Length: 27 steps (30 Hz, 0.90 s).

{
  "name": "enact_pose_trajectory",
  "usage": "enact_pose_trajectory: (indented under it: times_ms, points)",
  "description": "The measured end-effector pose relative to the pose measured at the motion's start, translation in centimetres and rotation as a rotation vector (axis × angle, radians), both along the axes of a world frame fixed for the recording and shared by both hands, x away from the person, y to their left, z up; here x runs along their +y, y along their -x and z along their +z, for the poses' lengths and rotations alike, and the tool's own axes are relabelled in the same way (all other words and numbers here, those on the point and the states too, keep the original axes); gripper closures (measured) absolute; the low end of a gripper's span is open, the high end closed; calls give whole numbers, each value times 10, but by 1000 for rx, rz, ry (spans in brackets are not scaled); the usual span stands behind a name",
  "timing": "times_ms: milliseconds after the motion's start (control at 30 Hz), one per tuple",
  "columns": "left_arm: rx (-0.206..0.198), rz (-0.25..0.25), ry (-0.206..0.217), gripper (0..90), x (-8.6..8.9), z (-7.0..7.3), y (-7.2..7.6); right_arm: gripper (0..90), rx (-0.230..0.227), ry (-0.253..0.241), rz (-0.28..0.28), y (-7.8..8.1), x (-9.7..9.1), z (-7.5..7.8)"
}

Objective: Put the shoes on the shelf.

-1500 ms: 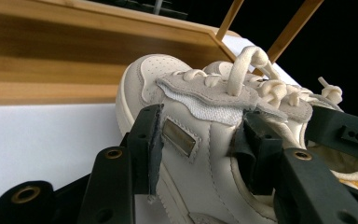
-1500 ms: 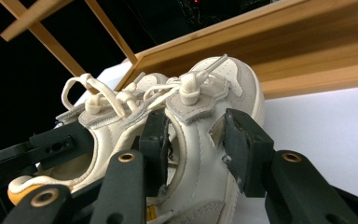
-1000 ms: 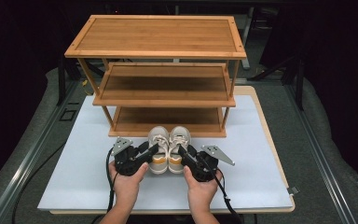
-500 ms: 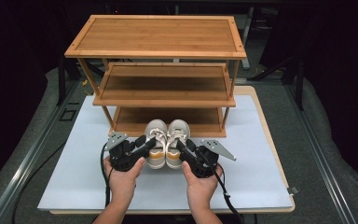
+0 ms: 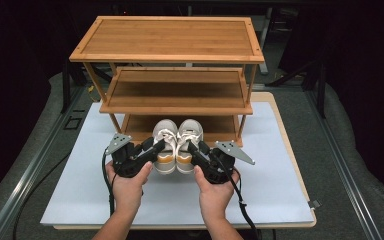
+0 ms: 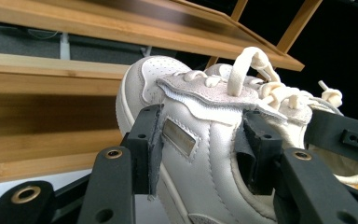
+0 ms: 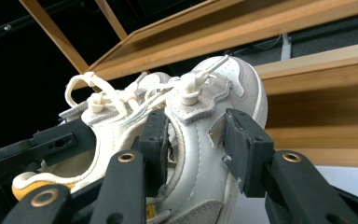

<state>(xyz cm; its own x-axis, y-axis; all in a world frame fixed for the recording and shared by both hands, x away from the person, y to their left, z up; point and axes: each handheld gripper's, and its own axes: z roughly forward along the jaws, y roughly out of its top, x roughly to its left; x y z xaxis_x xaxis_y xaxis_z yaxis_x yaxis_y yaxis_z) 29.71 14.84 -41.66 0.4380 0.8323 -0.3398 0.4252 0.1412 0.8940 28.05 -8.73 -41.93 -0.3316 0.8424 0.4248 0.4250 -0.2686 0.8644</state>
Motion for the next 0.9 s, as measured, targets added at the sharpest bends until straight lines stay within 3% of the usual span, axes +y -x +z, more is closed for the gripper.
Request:
enact_pose_trajectory:
  times_ms: [33,67,100,133,300,767,900]
  points:
    - [0,-1,1,552,0,2,0,612,20,17,13,1,-2,3]
    - [-4,-1,0,552,0,3,0,612,5,17,-21,0,0,4]
    - [-3,-1,4,552,0,4,-1,612,-18,-4,-11,-2,1,4]
    - [-5,0,3,552,0,6,-1,611,3,15,-14,0,0,7]
    - [-14,-4,5,552,-1,12,-1,611,-33,-6,-11,-2,0,13]
    - [-23,-5,9,552,-1,25,-7,611,-36,-8,-18,-6,-1,26]
    - [-24,-5,9,552,-2,28,-9,611,-23,15,-24,-7,-2,31]
